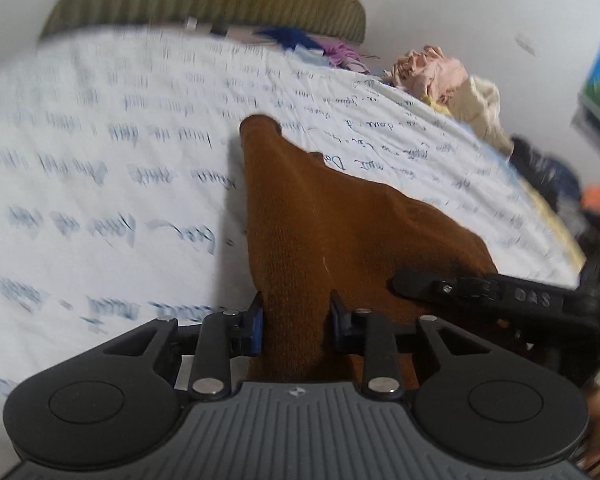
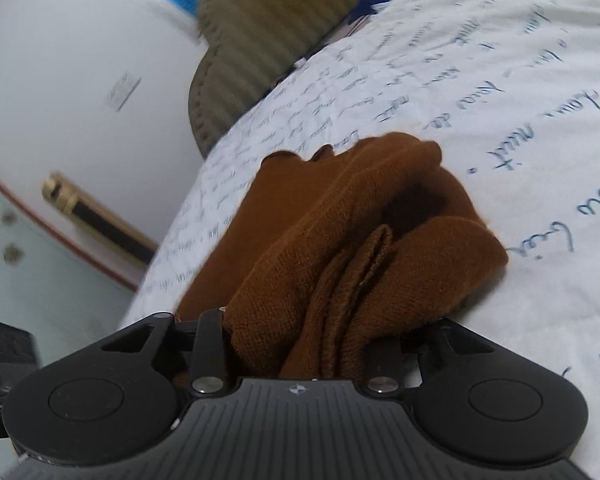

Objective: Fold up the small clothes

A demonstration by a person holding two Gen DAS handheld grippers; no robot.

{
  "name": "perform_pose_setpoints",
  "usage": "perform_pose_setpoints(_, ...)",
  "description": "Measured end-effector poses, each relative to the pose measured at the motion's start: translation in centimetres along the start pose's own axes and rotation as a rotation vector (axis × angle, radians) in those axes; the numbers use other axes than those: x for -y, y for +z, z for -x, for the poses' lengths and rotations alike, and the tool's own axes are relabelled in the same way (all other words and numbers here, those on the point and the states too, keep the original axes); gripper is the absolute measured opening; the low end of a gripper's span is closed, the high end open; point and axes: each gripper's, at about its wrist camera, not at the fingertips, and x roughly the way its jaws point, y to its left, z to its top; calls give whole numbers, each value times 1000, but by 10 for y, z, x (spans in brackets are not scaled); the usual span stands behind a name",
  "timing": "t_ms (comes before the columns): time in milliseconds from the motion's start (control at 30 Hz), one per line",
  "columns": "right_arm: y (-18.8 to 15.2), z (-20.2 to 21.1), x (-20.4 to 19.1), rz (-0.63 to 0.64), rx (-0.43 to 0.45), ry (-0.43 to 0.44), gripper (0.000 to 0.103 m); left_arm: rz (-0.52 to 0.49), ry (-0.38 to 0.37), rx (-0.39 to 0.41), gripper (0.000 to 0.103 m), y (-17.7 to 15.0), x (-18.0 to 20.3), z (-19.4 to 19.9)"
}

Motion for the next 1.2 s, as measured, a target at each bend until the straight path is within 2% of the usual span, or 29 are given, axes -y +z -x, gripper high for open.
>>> perform_pose_setpoints(100,-9,-10,-19,136,-9,-187,55,-60,64,-5,34,-7,9,0)
perform_pose_setpoints(133,-13,-8,-25,181,7,-222,60,-77,73,10,35,-8,11,4)
perform_pose_setpoints(200,-19,-3,-35,234,33,-285,66,-93,92,35,44,-12,16,12)
perform_pose_setpoints(300,-25,7,-40,274,47,-339,70,-120,130,51,54,-18,21,22)
perform_pose_setpoints(500,-40,20,-37,291,78,-436,87,-158,196,71,56,-39,29,29)
perform_pose_setpoints(767,-58,25,-52,345,105,-514,90,-188,254,118,58,-55,37,39)
perform_pose_setpoints(933,-68,32,-52,329,112,-533,97,-191,261,133,58,-65,37,45)
perform_pose_setpoints(1133,-80,41,-53,321,121,-543,100,-198,270,146,58,-77,35,49)
perform_pose_setpoints(1167,-82,42,-54,322,122,-544,101,-198,273,149,60,-79,35,49)
perform_pose_setpoints(1200,-85,43,-54,324,122,-547,102,-199,279,152,65,-81,34,50)
